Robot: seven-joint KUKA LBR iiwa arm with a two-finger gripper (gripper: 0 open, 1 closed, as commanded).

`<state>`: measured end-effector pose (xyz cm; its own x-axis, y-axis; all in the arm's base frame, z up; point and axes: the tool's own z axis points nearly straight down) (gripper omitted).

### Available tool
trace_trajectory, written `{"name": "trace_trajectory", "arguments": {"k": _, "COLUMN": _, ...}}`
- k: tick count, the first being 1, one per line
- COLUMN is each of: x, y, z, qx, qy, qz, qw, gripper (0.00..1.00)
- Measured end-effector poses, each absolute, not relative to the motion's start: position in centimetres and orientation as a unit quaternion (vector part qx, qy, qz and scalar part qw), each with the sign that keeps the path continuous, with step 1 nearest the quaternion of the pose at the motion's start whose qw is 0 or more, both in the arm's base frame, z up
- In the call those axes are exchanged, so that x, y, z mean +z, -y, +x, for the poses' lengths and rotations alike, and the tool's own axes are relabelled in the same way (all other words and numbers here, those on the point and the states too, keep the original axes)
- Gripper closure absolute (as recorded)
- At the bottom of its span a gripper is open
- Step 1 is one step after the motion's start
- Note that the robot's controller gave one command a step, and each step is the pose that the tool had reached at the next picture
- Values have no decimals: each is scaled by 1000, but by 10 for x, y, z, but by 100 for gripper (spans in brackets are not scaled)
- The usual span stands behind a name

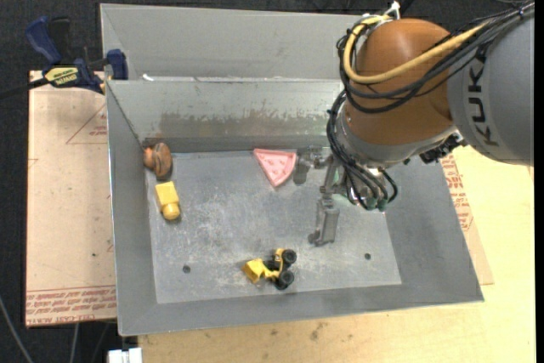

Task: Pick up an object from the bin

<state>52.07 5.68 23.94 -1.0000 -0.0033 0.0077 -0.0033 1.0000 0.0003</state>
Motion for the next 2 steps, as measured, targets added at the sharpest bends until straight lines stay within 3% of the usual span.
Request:
{"name": "trace_trajectory", "arguments": {"k": 1, "x": 244, "y": -56, "z": 522, "qx": -1, "qy": 1000, "qz": 1, "qw": 0, "gripper": 0}}
{"name": "trace_trajectory", "arguments": {"k": 2, "x": 208, "y": -61, "z": 510, "qx": 0, "qy": 1000, "qz": 30, "qw": -4, "gripper": 0}}
